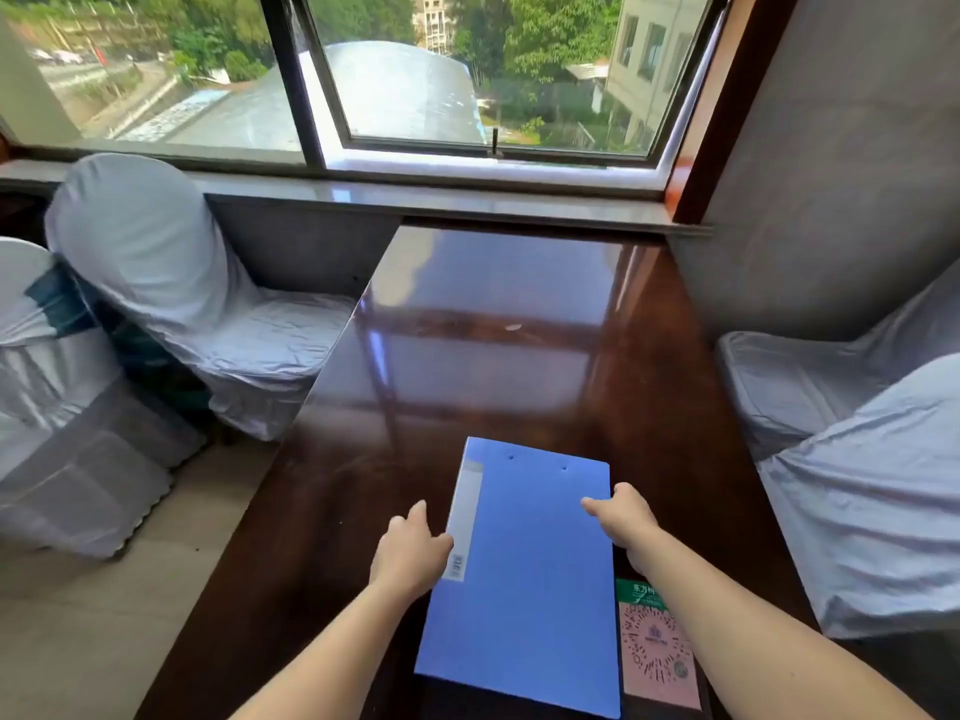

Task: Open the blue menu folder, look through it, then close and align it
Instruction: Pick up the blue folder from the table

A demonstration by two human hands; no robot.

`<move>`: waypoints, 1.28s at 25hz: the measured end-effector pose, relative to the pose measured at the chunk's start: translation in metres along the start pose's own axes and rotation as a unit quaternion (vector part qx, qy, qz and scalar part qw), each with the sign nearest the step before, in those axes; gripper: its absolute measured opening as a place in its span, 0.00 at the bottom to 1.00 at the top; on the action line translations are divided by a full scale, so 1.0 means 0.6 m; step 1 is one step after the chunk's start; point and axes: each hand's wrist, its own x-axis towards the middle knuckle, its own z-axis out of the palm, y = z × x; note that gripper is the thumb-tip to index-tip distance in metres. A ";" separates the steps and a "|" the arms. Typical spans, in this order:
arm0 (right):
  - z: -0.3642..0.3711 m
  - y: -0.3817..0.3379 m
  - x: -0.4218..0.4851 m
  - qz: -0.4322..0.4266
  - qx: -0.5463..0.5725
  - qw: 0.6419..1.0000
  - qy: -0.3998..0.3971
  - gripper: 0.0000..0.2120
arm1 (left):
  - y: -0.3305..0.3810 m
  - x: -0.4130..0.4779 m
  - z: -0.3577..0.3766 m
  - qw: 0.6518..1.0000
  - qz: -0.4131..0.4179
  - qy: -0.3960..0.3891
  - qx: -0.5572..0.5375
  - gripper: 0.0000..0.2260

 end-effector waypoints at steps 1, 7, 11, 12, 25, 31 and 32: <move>0.003 0.003 0.001 0.003 0.007 1.000 0.011 0.15 | -0.001 0.002 0.007 1.000 -0.006 -0.017 0.001 0.27; 0.014 0.002 0.006 0.043 0.015 0.998 0.050 0.17 | 0.010 0.006 0.034 0.997 -0.019 -0.064 -0.031 0.13; 0.019 0.007 0.003 0.058 0.102 0.993 0.031 0.09 | 0.013 0.015 0.031 0.989 -0.076 -0.049 -0.116 0.11; 0.019 0.008 0.003 0.059 0.115 0.991 0.025 0.08 | 0.010 0.018 0.030 0.983 -0.090 -0.047 -0.155 0.10; -0.034 -0.107 -0.085 -0.099 0.313 0.935 -0.136 0.10 | -0.021 0.000 -0.019 0.849 -0.126 -0.019 -0.512 0.09; -0.074 -0.165 -0.184 -0.285 0.248 0.912 -0.160 0.17 | -0.017 -0.020 -0.059 0.726 -0.084 -0.063 -0.680 0.11; -0.078 -0.167 -0.195 -0.296 0.248 0.911 -0.144 0.17 | -0.014 -0.022 -0.066 0.708 -0.076 -0.074 -0.699 0.12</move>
